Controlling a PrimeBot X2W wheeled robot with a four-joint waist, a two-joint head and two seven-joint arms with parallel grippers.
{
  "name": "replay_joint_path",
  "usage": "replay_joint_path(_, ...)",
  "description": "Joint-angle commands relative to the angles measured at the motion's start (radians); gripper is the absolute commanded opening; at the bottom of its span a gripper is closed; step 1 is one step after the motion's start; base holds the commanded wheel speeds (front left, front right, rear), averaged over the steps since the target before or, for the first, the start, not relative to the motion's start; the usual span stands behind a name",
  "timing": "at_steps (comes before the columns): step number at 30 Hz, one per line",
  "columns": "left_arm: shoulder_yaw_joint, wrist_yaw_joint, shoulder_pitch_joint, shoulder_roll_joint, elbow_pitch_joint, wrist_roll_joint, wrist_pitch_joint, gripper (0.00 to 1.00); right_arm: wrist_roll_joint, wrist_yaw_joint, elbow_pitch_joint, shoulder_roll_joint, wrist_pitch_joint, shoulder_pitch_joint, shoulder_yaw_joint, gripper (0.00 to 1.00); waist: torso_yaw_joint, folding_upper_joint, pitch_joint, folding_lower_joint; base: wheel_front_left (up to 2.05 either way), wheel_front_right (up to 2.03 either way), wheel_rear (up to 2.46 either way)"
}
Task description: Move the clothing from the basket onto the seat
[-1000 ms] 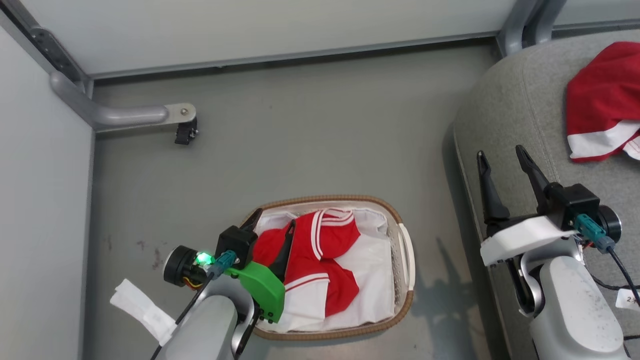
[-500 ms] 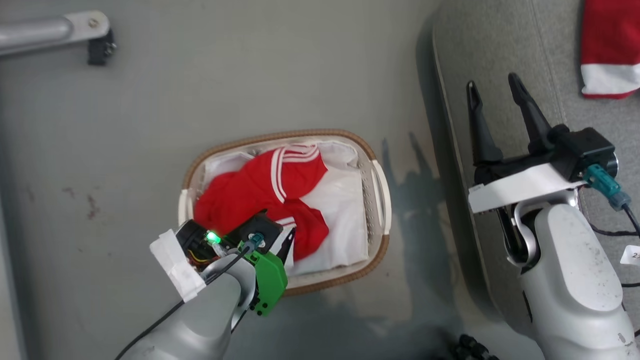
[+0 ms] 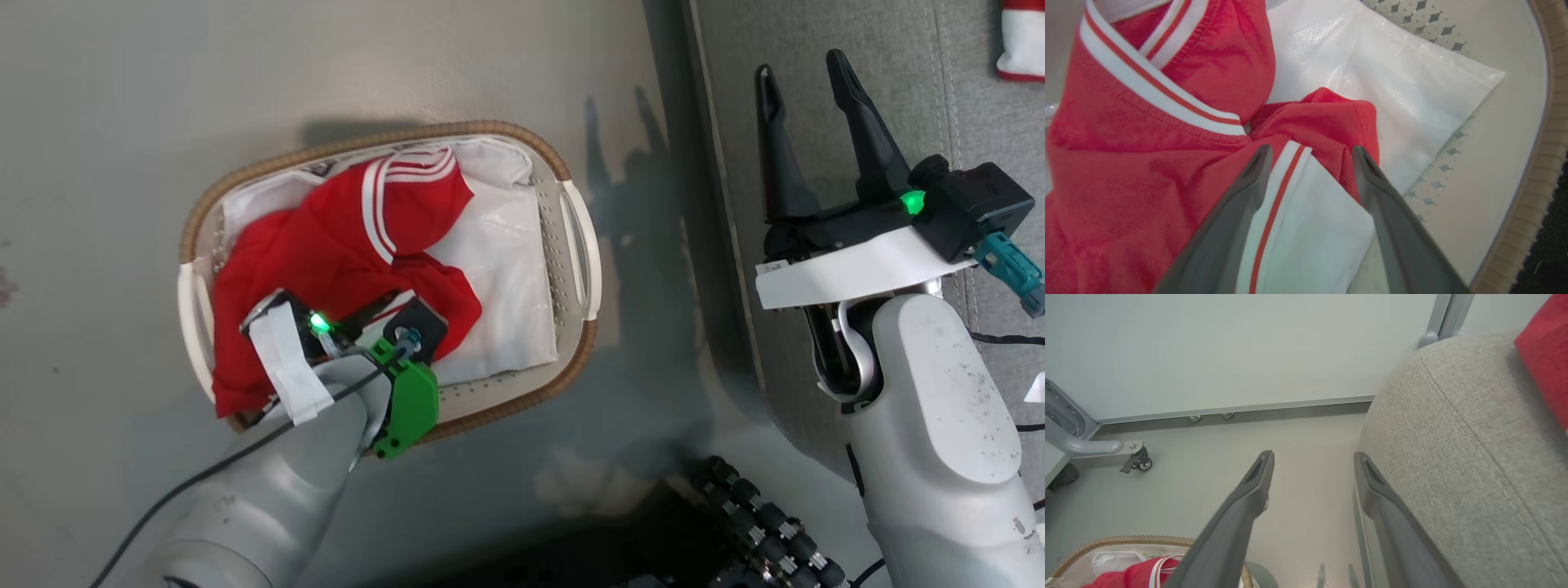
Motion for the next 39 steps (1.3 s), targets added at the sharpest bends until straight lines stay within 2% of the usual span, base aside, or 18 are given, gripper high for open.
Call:
replay_joint_path(1,-0.001,0.008,-0.037,0.017,0.009,0.003,0.003,1.00,0.006,-0.001,-0.007,-0.001,0.000,-0.011,0.005,1.00,-0.053,-0.0001,0.080,-0.0002,0.00,0.00,0.00)
replay_joint_path(13,0.025,0.058,-0.097,0.077,0.048,-0.034,0.079,1.00,0.034,-0.001,-0.029,-0.002,0.000,-0.024,0.035,1.00,-0.087,-0.0001,0.143,-0.0002,0.00,0.00,0.00)
replay_joint_path(19,0.029,0.064,-0.087,0.077,0.053,-0.055,0.137,1.00,0.040,-0.001,-0.032,-0.002,0.000,-0.022,0.034,1.00,-0.093,-0.0001,0.157,-0.0002,0.00,0.00,0.00)
replay_joint_path(21,0.028,0.066,-0.086,0.072,0.054,-0.058,0.145,0.36,0.040,-0.001,-0.031,-0.002,0.000,-0.021,0.033,1.00,-0.093,-0.0001,0.157,-0.0002,0.00,0.00,0.00)
replay_joint_path(22,0.028,0.067,-0.086,0.069,0.054,-0.061,0.146,0.00,0.040,-0.001,-0.031,-0.002,0.000,-0.020,0.032,1.00,-0.092,-0.0001,0.157,-0.0002,0.00,0.00,0.00)
replay_joint_path(33,0.023,0.055,-0.074,0.036,0.051,-0.090,0.099,0.00,0.022,-0.001,-0.015,-0.002,0.000,-0.021,0.027,1.00,-0.062,-0.0001,0.110,-0.0002,0.00,0.00,0.00)
replay_joint_path(39,0.007,0.045,-0.047,0.015,0.039,-0.091,0.041,0.00,-0.006,-0.001,0.007,-0.002,0.000,0.004,0.022,1.00,-0.030,-0.0001,0.040,-0.0002,0.00,0.00,0.00)
